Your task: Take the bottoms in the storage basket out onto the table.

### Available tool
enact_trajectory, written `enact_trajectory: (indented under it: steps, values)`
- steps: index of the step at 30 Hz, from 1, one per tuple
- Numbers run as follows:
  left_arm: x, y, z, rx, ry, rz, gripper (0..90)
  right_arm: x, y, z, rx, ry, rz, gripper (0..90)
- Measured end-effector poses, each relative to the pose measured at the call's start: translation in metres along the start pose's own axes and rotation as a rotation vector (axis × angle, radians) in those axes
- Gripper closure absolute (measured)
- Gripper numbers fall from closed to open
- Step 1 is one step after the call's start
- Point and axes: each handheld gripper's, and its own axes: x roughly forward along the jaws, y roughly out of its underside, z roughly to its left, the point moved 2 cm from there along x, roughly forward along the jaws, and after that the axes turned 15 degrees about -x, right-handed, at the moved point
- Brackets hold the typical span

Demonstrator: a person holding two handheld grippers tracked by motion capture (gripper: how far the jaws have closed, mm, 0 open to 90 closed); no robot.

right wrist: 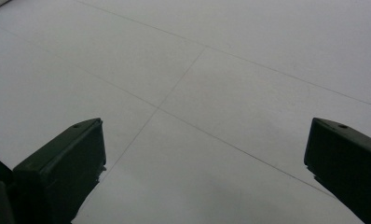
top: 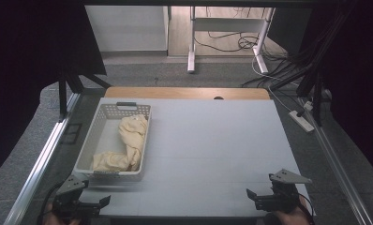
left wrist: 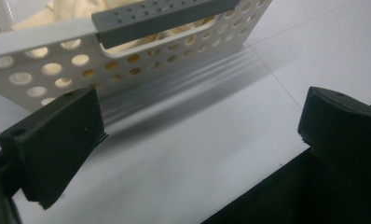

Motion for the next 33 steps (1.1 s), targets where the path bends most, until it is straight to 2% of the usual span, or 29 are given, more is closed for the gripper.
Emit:
enact_trajectory:
  steps: [3,4,9,13,19,23,28,33]
  values:
    - [-0.001,0.0,0.0,0.0,0.013,-0.005,0.0,0.0,0.0,0.0,-0.001,-0.003,0.003,0.0]
    - [-0.001,-0.001,-0.001,-0.003,0.03,-0.006,0.0,0.001,0.0,0.0,-0.002,-0.005,0.006,0.0]
    - [-0.003,-0.002,-0.003,0.008,0.023,-0.006,0.0,0.001,0.0,0.0,-0.001,-0.008,0.011,0.0]
    - [-0.003,-0.004,-0.003,0.003,0.037,0.006,0.0,0.002,0.0,0.001,-0.01,-0.014,0.012,0.0]
    - [-0.001,-0.005,-0.003,0.02,0.025,0.022,0.6,0.002,-0.001,0.001,-0.019,-0.019,0.019,0.0]
    - [-0.001,-0.007,-0.002,0.024,0.046,0.013,0.6,0.003,-0.001,0.002,-0.019,-0.021,0.022,0.0]
    - [-0.004,-0.011,-0.002,0.006,0.083,0.0,0.4,0.004,-0.001,0.001,-0.017,-0.027,0.031,0.0]
    - [-0.007,-0.014,-0.004,0.014,0.094,-0.011,0.0,0.004,-0.001,0.001,-0.015,-0.029,0.033,0.0]
